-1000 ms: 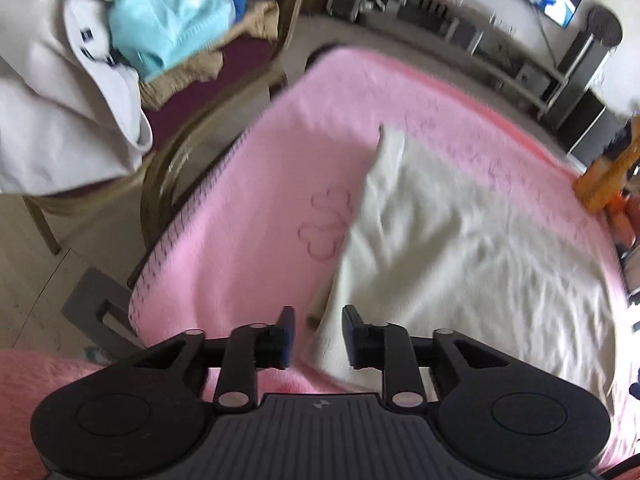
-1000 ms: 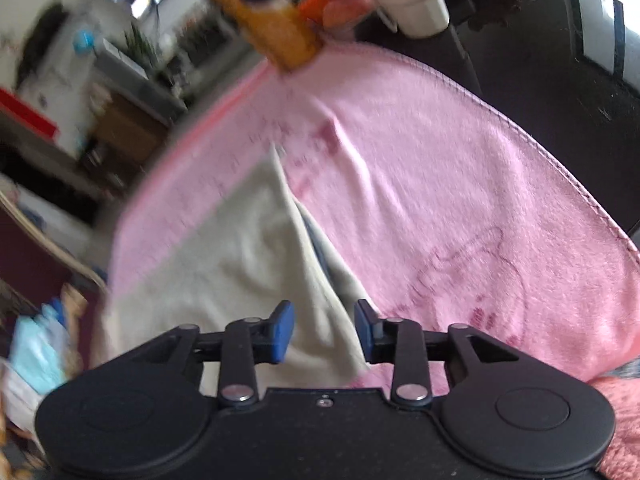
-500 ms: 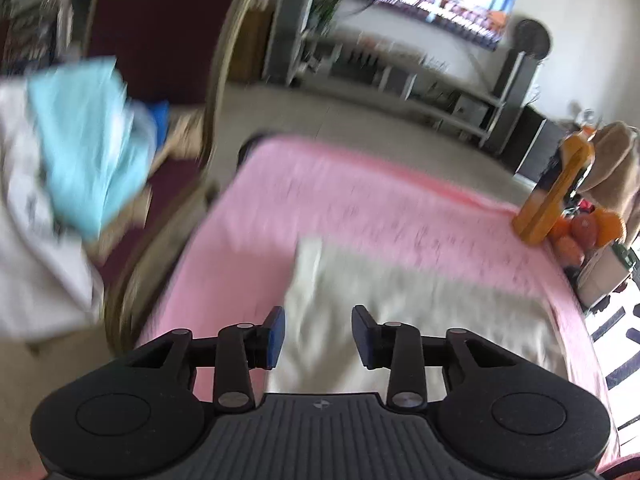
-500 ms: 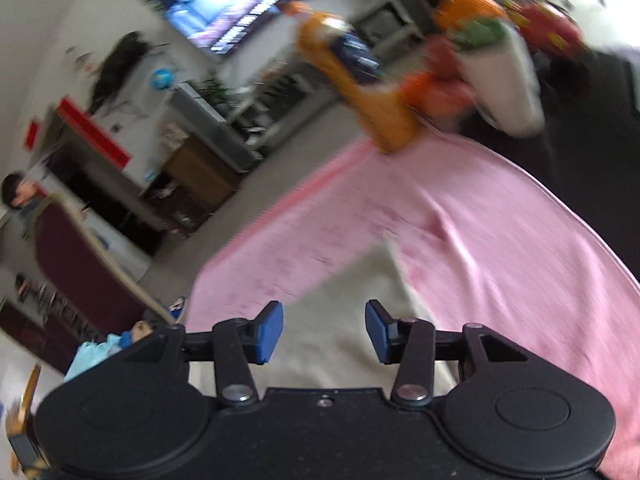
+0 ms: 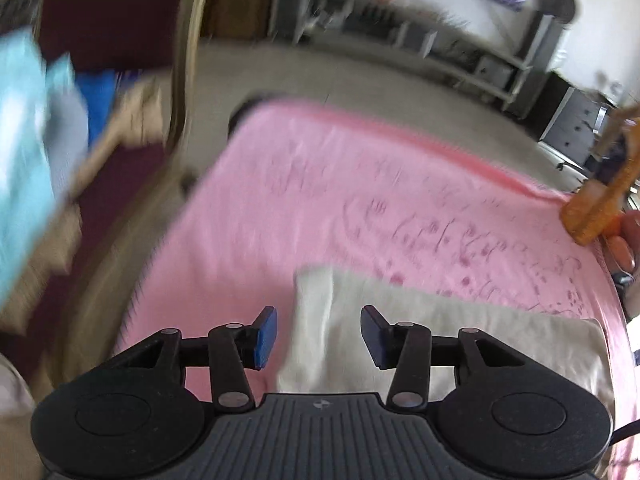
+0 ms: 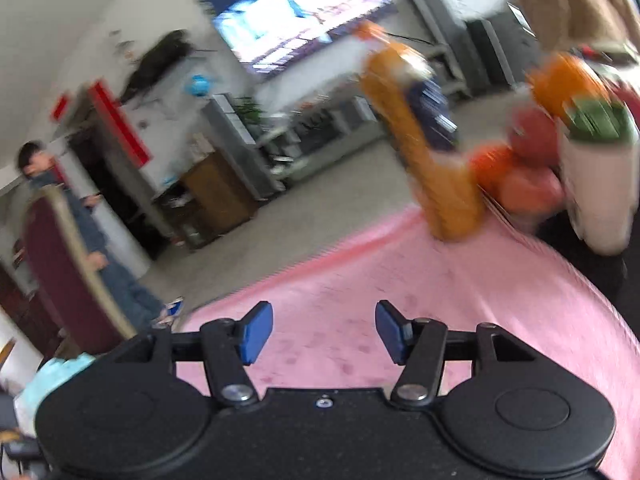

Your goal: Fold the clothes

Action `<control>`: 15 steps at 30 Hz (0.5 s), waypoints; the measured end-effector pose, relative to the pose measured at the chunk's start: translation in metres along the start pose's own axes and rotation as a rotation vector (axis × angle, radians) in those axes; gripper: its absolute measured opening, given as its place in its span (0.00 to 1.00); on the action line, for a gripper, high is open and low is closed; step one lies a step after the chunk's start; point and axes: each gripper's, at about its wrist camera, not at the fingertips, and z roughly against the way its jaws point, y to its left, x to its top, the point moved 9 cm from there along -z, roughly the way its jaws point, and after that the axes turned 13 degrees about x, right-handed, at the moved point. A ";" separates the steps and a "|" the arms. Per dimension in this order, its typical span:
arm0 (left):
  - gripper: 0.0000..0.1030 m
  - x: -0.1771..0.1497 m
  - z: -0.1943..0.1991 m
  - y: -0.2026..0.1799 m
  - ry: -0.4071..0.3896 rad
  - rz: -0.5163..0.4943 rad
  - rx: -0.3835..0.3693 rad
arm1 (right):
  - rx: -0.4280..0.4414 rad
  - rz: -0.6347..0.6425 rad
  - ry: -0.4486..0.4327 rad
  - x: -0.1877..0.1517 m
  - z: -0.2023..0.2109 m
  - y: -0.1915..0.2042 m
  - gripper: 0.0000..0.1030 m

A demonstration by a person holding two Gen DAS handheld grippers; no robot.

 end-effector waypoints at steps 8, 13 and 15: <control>0.44 0.018 -0.011 0.018 -0.022 0.094 -0.025 | -0.123 -0.130 0.110 -0.020 -0.023 -0.056 0.58; 0.44 0.027 -0.025 0.019 0.014 0.135 -0.090 | -0.127 -0.245 0.129 -0.028 -0.029 -0.074 0.59; 0.44 0.027 -0.033 0.018 0.037 0.131 -0.100 | -0.120 -0.259 0.134 -0.029 -0.031 -0.075 0.57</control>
